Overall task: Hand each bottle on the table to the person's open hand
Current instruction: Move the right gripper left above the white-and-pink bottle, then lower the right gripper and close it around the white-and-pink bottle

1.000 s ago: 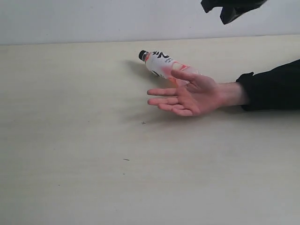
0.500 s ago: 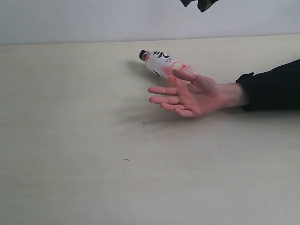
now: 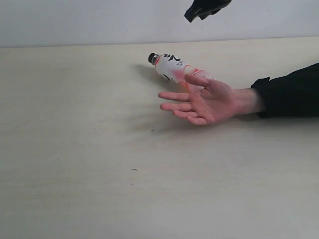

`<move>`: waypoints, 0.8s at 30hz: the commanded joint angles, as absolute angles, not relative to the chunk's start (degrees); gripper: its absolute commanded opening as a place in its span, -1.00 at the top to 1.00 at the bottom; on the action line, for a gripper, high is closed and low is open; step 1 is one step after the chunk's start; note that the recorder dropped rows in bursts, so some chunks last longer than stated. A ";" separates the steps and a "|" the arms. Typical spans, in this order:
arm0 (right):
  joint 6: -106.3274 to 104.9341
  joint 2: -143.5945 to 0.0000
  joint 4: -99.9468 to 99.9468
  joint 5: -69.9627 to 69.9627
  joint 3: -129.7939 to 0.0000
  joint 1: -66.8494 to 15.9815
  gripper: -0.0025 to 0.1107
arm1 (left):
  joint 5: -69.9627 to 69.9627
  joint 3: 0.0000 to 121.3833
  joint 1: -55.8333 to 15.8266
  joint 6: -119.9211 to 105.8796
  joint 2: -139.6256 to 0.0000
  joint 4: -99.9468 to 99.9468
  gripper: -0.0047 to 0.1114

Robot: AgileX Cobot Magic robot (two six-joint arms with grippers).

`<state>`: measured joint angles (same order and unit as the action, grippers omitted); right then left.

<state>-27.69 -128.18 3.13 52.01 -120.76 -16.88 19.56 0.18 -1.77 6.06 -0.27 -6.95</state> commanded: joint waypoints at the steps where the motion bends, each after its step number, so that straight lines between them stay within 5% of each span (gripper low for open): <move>1: -24.98 -129.64 3.05 47.58 -121.22 -16.68 0.96 | 19.14 0.00 -1.85 6.26 0.00 -7.23 0.88; 10: -25.50 -137.44 0.48 69.50 -141.13 -16.68 0.96 | 19.14 0.00 -1.85 6.26 0.00 -7.23 0.88; 17: -27.69 -140.33 7.78 69.96 -145.41 -16.68 0.91 | 19.14 0.00 -1.85 6.26 0.00 -7.23 0.88; 20: -28.21 -141.80 11.80 69.96 -145.28 -16.68 0.67 | 19.14 0.00 -1.85 6.26 0.00 -7.23 0.88; 24: -27.98 -143.68 9.87 69.96 -145.28 -17.65 0.10 | 19.14 0.00 -1.85 6.26 0.00 -7.23 0.88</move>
<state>-27.59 -142.69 10.56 69.93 -145.13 -17.15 19.56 0.18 -1.77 6.06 -0.27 -7.04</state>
